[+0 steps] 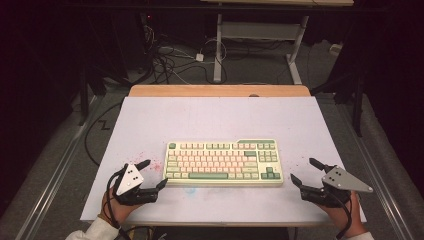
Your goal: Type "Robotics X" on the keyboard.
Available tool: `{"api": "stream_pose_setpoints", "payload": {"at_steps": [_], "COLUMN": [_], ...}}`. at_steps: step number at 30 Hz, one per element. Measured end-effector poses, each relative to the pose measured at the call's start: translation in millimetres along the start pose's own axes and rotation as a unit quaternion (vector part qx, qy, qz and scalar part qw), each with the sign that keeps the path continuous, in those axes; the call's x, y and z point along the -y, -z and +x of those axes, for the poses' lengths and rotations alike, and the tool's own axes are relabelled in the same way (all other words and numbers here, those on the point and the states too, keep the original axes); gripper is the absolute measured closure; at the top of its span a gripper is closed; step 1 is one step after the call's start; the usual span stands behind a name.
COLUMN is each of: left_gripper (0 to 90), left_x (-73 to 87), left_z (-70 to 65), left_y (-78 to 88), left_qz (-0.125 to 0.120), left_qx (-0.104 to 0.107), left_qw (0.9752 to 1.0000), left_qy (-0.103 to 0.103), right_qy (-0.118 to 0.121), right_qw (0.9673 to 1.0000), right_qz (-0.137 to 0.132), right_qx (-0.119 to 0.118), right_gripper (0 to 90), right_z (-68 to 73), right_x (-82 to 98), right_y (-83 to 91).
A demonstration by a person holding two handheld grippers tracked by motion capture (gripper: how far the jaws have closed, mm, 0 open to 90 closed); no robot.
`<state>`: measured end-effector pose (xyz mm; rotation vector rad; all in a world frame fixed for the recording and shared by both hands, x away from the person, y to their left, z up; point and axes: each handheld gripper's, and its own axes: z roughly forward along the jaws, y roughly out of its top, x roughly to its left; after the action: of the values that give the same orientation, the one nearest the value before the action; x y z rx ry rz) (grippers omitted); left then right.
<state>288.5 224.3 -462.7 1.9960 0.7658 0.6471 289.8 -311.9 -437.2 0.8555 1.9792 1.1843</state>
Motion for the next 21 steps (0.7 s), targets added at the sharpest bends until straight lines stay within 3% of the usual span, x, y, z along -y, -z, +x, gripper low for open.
{"api": "stream_pose_setpoints", "payload": {"at_steps": [9,21], "left_gripper": [17.3,17.6], "left_x": [0.3,-0.8], "left_z": [0.8,12.1], "left_y": [2.5,14.6], "left_qz": [0.001,-0.007], "left_qx": [-0.004,-0.018], "left_qw": [1.0,0.9997], "left_qy": [0.001,0.015], "right_qy": [0.003,0.007], "right_qw": [1.0,0.9999], "right_qz": [-0.008,-0.003], "right_qx": [-0.002,-0.012], "right_gripper": [23.1,24.6], "right_z": [-2.2,-0.6], "right_x": [-6.3,-15.6], "right_y": [2.4,-9.4]}}
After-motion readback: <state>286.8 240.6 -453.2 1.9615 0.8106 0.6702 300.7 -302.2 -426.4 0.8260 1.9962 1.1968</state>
